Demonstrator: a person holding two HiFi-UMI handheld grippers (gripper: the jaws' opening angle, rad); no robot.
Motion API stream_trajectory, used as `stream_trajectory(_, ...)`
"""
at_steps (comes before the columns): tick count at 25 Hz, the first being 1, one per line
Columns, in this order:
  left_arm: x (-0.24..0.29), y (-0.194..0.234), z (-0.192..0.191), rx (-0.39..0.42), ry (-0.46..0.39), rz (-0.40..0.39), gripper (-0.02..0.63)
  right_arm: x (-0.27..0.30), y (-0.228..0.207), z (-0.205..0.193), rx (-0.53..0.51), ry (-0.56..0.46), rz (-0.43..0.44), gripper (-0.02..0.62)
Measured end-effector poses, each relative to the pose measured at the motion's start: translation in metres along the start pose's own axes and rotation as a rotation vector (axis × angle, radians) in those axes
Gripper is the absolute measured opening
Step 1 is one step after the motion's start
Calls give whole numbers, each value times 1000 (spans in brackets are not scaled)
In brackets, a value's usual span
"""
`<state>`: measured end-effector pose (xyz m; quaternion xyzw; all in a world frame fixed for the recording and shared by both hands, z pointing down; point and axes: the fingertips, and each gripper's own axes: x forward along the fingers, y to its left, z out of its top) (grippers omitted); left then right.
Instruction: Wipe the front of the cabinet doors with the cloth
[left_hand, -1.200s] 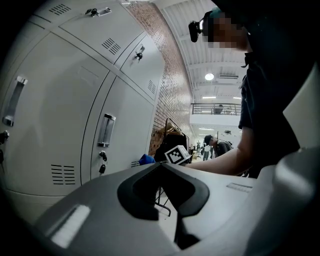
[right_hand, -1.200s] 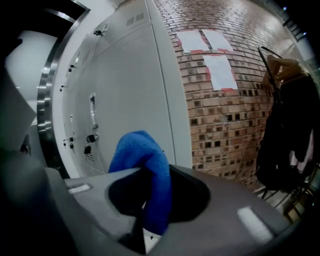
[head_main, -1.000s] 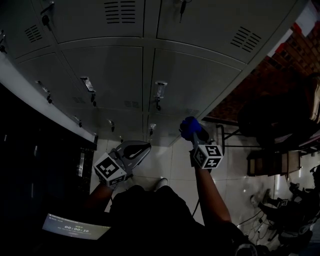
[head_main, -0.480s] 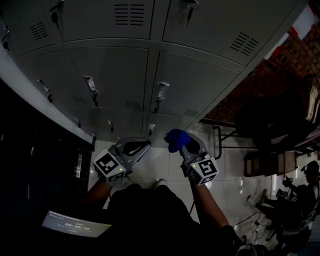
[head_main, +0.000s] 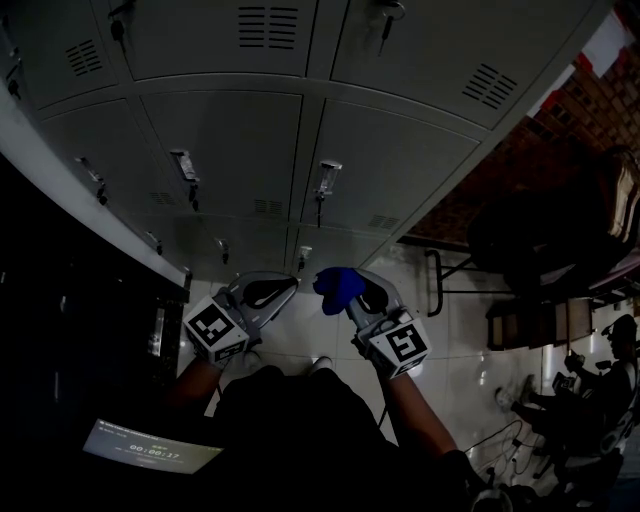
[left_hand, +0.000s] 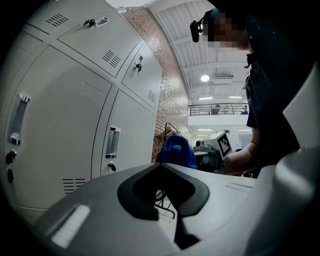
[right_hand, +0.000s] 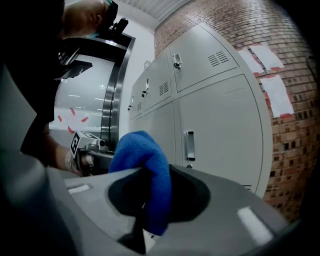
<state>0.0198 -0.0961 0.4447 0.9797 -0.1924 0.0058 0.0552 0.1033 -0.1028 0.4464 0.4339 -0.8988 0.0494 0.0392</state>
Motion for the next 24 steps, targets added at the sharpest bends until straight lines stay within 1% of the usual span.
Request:
stream_trajectory(11, -9, 2, 5, 7, -9, 5, 3, 2, 5, 9, 17, -31, 12, 69)
stream_trajectory(14, -11, 2, 7, 8, -8, 5, 3, 3, 9, 12, 32, -30, 16, 69)
stream_trajectory(24, -13, -2, 6, 8, -8, 2, 3, 4, 15, 11, 30, -30, 25, 69)
